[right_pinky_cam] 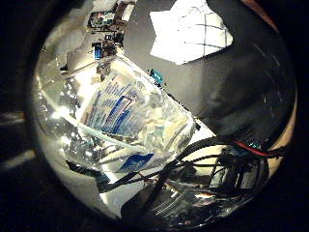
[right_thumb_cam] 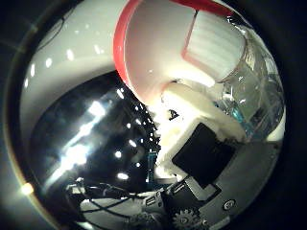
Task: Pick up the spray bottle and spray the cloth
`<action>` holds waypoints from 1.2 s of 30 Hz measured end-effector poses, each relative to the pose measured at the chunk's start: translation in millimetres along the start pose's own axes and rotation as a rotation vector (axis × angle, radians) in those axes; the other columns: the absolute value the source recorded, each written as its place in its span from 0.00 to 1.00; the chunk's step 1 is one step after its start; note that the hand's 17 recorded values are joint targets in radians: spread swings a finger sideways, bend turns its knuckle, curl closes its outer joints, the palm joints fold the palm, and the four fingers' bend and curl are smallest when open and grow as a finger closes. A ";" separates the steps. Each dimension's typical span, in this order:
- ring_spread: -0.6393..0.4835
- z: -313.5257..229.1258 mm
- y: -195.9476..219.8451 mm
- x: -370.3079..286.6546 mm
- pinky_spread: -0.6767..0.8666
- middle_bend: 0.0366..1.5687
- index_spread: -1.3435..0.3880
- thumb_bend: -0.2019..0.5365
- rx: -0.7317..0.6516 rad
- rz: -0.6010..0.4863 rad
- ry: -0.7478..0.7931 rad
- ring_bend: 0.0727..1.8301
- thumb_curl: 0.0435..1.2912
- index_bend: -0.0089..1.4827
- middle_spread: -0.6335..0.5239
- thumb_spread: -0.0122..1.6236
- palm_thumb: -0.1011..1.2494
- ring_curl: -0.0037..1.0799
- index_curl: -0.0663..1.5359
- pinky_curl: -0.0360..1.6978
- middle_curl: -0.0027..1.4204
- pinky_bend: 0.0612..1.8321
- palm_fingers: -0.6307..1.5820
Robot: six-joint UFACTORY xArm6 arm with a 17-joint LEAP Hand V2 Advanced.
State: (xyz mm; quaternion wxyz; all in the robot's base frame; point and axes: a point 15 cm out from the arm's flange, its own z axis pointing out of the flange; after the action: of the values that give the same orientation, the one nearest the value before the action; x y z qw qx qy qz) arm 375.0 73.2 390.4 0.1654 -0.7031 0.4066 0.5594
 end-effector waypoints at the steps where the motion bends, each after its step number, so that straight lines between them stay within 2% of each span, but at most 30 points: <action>1: 0.35 0.2 -0.3 -0.1 0.30 0.80 0.62 0.26 0.000 0.004 0.001 0.71 0.39 0.74 0.38 0.77 0.78 0.82 0.59 0.88 0.66 0.55 0.78; 7: 0.35 5.3 -6.5 14.4 0.30 0.80 0.62 0.26 -0.019 0.033 0.042 0.71 0.40 0.74 0.38 0.77 0.78 0.82 0.59 0.88 0.66 0.55 0.78; 21: 0.35 12.4 -32.8 46.6 0.30 0.80 0.62 0.26 -0.027 0.075 0.013 0.71 0.41 0.74 0.38 0.77 0.79 0.82 0.59 0.88 0.66 0.55 0.77; 36: 0.35 6.9 -26.0 21.3 0.31 0.80 0.62 0.26 0.018 0.022 0.068 0.71 0.41 0.73 0.38 0.78 0.78 0.82 0.60 0.88 0.66 0.55 0.77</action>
State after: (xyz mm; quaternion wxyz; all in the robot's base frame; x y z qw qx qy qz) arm 391.1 85.7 362.9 0.1515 -0.7158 0.4246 0.5333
